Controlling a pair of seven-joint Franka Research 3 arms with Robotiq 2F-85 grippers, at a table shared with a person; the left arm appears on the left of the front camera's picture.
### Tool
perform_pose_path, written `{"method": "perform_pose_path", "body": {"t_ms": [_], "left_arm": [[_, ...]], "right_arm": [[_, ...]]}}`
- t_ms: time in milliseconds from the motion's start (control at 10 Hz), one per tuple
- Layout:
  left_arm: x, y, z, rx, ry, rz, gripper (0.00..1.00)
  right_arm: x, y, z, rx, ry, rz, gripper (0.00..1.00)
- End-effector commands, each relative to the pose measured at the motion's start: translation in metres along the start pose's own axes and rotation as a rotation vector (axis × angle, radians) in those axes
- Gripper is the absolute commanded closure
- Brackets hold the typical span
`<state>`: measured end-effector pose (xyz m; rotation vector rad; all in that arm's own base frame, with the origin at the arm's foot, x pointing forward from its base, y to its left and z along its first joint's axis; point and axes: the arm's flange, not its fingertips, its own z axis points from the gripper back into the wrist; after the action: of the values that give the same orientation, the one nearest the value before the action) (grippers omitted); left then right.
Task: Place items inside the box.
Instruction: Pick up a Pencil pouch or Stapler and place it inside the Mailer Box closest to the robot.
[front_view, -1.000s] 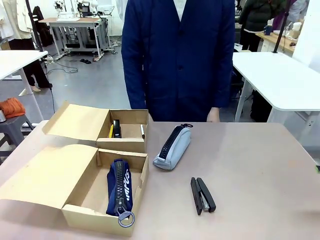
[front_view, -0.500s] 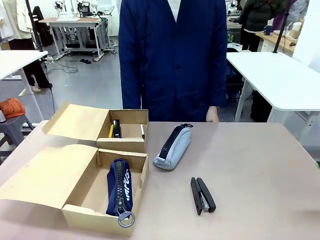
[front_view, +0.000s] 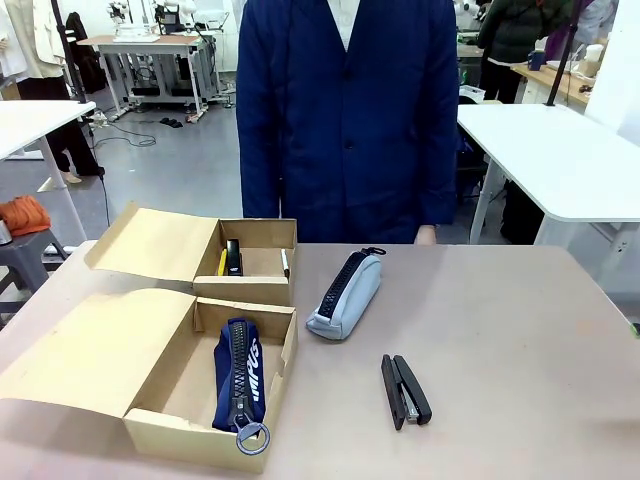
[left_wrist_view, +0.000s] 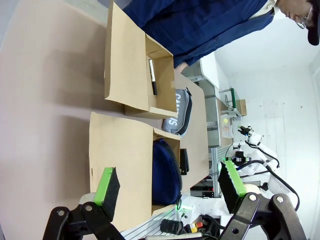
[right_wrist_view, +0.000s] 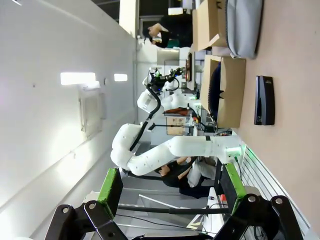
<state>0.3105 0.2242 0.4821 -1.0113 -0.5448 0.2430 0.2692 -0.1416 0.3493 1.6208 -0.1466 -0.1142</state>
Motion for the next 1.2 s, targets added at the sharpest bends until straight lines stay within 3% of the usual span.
{"method": "perform_pose_path", "body": {"t_ms": [0,300,500,600,800,1100], "left_arm": [[-0.001,-0.001,0.000,-0.011,-0.004,-0.016,0.00],[-0.001,-0.001,0.000,-0.011,-0.004,-0.016,0.00],[-0.001,-0.001,0.000,-0.011,-0.004,-0.016,0.00],[-0.001,-0.001,0.000,-0.011,-0.004,-0.016,0.00],[-0.001,-0.001,0.000,-0.011,-0.004,-0.016,0.00],[-0.001,-0.001,0.000,-0.011,-0.004,-0.016,0.00]], "right_arm": [[-0.001,0.004,-0.001,0.007,-0.007,-0.010,0.00],[-0.005,0.001,-0.002,-0.023,-0.014,0.040,0.00],[0.007,0.023,-0.042,-0.139,0.044,0.073,0.00],[0.013,0.038,-0.071,-0.245,0.048,0.052,0.00],[0.023,0.065,-0.157,-0.513,0.179,0.054,0.00],[0.027,0.066,-0.280,-0.914,0.348,0.125,0.00]]}}
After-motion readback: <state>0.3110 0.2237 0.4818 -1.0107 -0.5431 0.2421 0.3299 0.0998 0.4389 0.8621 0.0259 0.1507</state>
